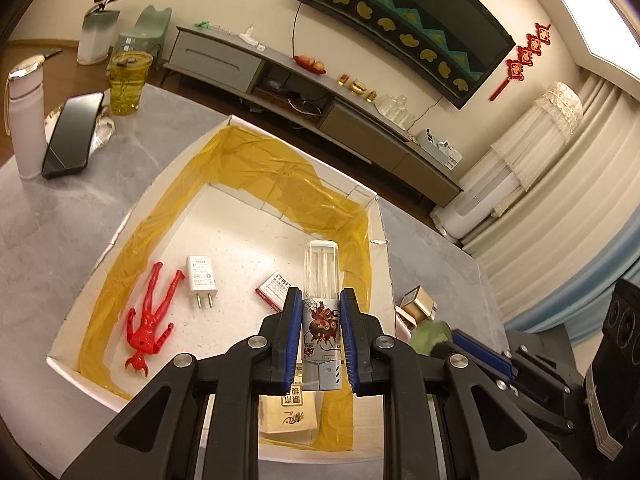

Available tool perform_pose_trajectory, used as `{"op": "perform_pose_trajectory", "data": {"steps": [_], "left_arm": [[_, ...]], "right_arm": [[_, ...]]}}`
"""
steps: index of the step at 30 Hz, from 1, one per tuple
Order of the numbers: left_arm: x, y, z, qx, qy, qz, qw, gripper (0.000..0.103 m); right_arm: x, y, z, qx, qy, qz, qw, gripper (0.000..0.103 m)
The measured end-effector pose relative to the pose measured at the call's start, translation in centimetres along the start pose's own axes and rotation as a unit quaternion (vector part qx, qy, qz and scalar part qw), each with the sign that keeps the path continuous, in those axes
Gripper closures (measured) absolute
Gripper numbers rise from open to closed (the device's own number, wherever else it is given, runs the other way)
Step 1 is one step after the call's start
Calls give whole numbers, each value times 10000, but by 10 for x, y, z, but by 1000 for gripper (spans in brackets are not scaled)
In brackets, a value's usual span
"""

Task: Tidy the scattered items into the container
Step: 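Open both tools to drop the tube and tape into the box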

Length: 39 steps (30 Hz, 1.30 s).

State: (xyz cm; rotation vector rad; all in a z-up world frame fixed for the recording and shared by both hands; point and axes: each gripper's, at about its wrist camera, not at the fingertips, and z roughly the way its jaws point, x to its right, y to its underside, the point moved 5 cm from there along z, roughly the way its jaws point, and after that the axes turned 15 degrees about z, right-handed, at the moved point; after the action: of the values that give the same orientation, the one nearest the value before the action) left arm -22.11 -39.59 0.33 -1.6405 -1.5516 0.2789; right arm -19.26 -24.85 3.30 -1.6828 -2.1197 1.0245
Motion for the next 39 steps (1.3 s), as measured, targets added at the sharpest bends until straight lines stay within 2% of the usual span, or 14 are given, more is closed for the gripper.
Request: {"op": "perform_pose_trajectory", "data": {"steps": [4, 11, 22, 31, 35, 37, 39], "left_arm": [[-5, 2, 6, -97, 120, -149, 9998, 83], [-6, 3, 13, -187, 119, -170, 9996, 83], [-13, 3, 22, -200, -113, -107, 9997, 83], [-20, 4, 33, -333, -113, -167, 9992, 83], [-27, 7, 40, -472, 244, -504, 9973, 83], [-35, 10, 44, -585, 587, -863, 9928, 83], [-45, 11, 44, -618, 766, -1147, 9885, 83]], "right_arm": [[-6, -8, 11, -57, 9, -131, 9999, 88], [-10, -19, 30, -141, 75, -254, 9995, 88], [0, -38, 65, -339, 279, -238, 9988, 88], [5, -52, 100, -651, 467, -313, 9963, 88], [9, -58, 117, -830, 583, -368, 9942, 88], [12, -60, 125, -941, 610, -368, 9930, 88], [15, -62, 132, -1039, 648, -391, 9917, 88]]}}
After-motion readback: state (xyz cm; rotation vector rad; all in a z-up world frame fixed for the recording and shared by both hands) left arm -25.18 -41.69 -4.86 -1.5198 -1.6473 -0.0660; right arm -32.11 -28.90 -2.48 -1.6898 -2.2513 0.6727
